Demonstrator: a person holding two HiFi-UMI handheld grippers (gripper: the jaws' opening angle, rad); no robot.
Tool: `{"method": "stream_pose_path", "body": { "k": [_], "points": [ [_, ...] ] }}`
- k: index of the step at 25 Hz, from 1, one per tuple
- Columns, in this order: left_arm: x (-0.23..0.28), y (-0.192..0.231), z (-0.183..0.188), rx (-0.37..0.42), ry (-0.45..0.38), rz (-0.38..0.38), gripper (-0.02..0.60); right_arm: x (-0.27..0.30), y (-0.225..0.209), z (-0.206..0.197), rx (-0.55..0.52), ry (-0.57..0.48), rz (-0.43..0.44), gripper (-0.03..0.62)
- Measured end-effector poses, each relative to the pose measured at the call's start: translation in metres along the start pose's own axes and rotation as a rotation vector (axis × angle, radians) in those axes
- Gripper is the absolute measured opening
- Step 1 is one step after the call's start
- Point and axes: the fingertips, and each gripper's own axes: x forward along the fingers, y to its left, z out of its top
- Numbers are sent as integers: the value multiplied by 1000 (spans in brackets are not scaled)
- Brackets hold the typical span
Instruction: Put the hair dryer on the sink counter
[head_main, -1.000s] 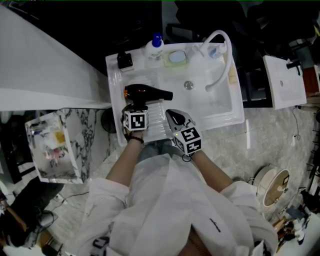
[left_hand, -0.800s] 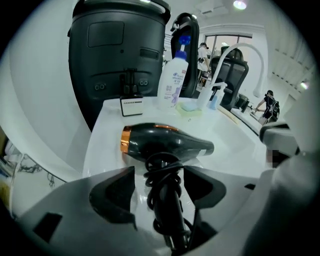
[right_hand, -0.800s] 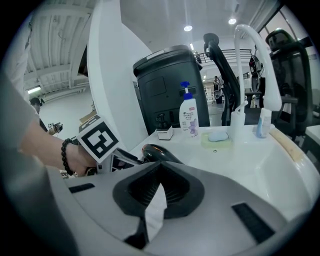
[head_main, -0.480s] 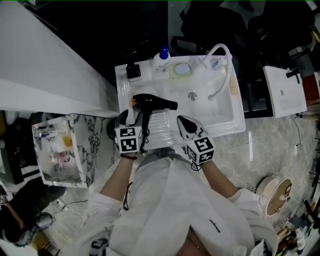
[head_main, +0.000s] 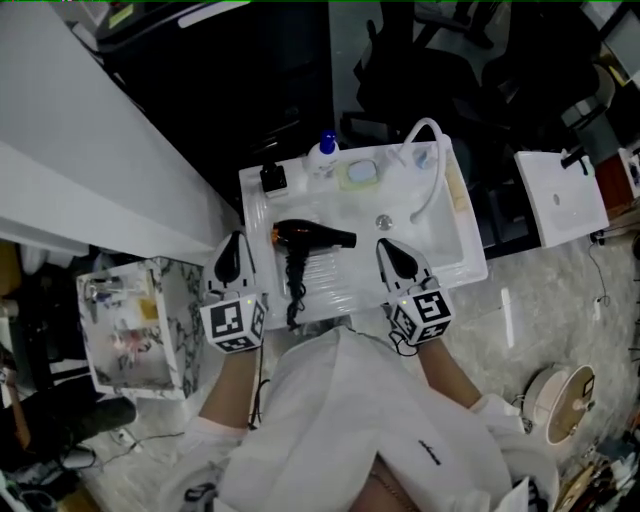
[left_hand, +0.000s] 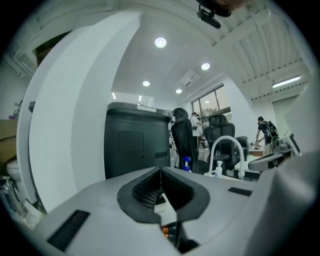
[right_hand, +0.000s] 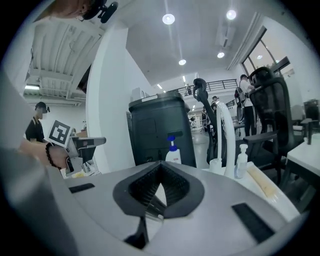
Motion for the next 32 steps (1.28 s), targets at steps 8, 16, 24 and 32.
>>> {"method": "stream_pose_path", "body": {
  "k": [8, 16, 24, 32],
  "points": [
    [-36, 21, 52, 56, -173, -26, 32, -39, -20, 58, -19, -143, -72, 17],
    [-44, 20, 60, 38, -192, -32, 32, -57, -33, 75, -50, -182, -117, 17],
    [-42, 11, 45, 14, -164, -52, 32, -62, -41, 66, -49, -171, -157, 17],
    [-33, 3, 32, 34, -116, -68, 32, -61, -48, 63, -14, -174, -161, 17]
  ]
}}
